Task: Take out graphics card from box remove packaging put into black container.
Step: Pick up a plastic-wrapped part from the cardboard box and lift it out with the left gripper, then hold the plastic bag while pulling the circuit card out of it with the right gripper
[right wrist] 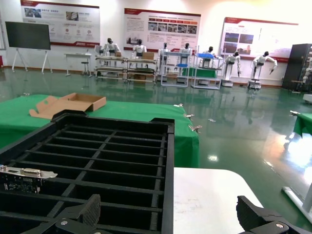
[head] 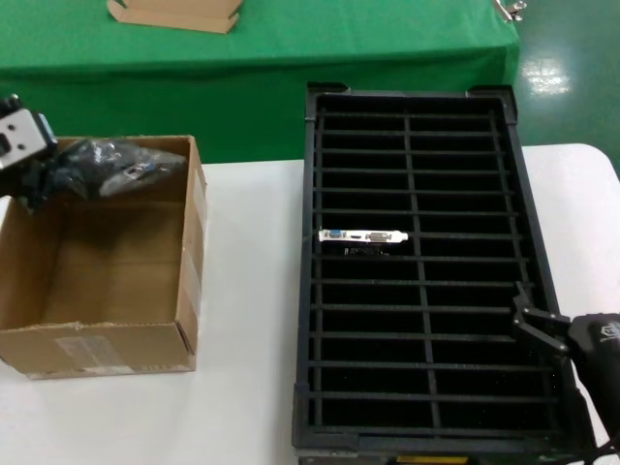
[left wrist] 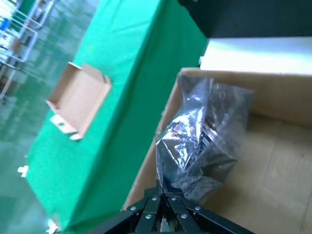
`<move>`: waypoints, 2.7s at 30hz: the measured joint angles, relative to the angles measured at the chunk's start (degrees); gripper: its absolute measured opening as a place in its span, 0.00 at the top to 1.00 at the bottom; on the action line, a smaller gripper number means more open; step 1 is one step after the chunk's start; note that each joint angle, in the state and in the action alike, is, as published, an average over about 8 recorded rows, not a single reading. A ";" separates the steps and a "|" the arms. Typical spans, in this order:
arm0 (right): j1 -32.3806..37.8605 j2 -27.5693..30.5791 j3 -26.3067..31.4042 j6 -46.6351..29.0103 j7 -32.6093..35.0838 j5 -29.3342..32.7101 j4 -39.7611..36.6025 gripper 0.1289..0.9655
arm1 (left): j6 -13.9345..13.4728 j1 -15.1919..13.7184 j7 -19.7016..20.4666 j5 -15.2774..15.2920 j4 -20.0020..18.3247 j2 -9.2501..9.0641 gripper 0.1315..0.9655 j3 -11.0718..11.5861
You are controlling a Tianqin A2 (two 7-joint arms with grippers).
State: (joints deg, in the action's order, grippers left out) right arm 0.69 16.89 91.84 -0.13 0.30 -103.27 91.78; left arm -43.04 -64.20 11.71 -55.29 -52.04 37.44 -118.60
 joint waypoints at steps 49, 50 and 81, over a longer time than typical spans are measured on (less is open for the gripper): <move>23.80 -11.48 3.73 -18.81 21.42 -1.23 -7.95 0.00 | -22.26 30.84 28.68 43.31 -59.38 -13.91 0.99 30.10; 24.92 -12.33 4.91 -19.27 22.76 -1.29 -8.94 0.00 | -22.55 30.92 28.47 43.48 -59.83 -14.26 0.99 30.18; 39.43 -16.88 34.54 -10.13 43.92 -18.84 -23.58 0.10 | -24.43 32.78 23.31 39.13 -64.43 -17.60 0.99 34.93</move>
State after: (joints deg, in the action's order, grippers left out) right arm 40.12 0.00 126.38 -10.26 44.23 -122.11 68.19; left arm -67.47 -31.42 35.02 -16.16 -116.47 19.84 -83.68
